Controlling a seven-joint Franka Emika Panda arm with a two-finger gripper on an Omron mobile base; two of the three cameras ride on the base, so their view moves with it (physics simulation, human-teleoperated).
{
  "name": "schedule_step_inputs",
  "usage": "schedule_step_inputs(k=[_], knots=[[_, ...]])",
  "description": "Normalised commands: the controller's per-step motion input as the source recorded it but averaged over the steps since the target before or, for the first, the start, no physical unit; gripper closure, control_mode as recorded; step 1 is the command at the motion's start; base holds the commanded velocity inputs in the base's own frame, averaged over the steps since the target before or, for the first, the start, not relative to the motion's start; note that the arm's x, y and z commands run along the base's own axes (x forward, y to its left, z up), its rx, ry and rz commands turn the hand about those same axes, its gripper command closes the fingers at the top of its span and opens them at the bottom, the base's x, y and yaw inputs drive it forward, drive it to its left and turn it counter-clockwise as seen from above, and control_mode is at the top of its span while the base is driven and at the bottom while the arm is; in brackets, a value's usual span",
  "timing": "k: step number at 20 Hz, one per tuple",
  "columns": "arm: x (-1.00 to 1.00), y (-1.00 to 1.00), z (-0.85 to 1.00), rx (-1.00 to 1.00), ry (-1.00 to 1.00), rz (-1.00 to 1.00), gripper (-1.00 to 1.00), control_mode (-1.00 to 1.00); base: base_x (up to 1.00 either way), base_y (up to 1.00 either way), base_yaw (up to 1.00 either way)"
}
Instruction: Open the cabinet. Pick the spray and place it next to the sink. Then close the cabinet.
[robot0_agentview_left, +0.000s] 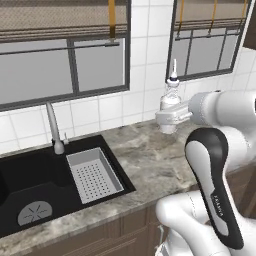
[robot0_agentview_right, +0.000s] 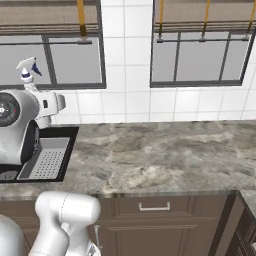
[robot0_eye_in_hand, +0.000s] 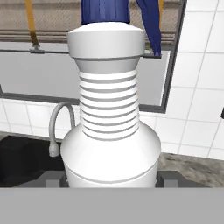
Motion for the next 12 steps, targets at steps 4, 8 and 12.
schedule_step_inputs(k=[4,8,12], knots=[[0.73,-0.09,-0.27,-0.06,0.13,0.00,1.00,-1.00,0.00,0.00,0.00],[0.68,0.00,-0.54,-0.06,0.04,0.01,1.00,-1.00,0.00,0.00,0.00],[0.60,0.00,-0.63,-0.03,0.00,0.02,1.00,-1.00,0.00,0.00,0.00]])
